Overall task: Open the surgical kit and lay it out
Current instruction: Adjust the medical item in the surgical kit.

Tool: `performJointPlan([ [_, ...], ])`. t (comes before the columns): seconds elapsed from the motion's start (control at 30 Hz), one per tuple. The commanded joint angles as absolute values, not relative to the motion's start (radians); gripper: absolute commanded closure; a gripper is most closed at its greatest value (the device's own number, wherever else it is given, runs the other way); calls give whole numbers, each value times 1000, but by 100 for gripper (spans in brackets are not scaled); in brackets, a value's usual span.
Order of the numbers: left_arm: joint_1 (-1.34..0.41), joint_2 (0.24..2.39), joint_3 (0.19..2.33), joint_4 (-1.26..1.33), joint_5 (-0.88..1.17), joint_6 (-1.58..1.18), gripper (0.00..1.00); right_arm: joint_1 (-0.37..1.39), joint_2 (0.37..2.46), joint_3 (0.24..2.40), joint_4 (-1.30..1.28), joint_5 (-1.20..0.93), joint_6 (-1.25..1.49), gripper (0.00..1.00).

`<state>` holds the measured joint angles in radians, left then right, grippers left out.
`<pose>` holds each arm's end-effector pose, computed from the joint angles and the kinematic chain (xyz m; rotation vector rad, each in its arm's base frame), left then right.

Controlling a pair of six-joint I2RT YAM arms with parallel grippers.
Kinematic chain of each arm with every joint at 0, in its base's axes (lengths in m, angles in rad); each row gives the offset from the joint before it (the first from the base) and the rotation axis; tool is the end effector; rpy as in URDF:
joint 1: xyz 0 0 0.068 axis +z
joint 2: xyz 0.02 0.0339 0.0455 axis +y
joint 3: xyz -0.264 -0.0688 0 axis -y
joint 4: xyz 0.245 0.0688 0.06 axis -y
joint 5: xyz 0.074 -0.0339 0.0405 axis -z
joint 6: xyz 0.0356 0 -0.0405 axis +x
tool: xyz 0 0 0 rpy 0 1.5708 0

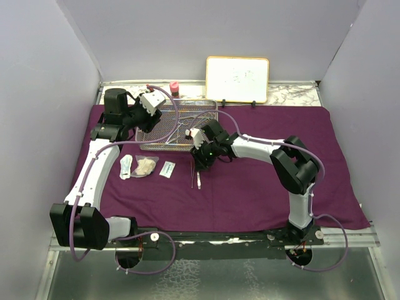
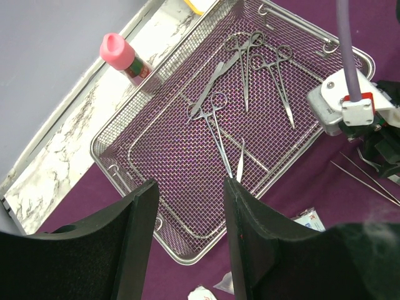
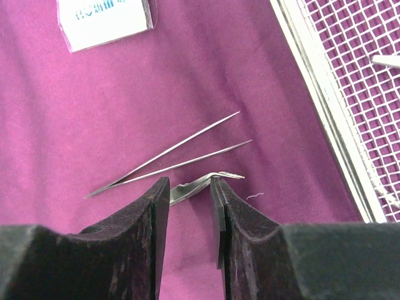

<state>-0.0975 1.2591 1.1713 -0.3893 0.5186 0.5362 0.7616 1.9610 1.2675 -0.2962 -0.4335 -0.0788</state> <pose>0.2785 -0.0450 0.3549 0.9133 1.7675 -0.2483 0.2832 0.2907 0.1583 -1.2278 2.3244 0.8069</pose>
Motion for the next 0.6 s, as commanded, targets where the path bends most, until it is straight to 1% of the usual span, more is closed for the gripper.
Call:
performJointPlan([
  [0.0,-92,1258,1176,-368,558,535,51,775,1993,1312,-309,-414,-64,67],
  [0.33,-92,1261,1175,-368,566,539,51,780,2002,1322,-321,-362,-56,67],
  [0.57,-92,1265,1177,-370,569,540,51,785,1996,1323,-323,-351,-44,72],
])
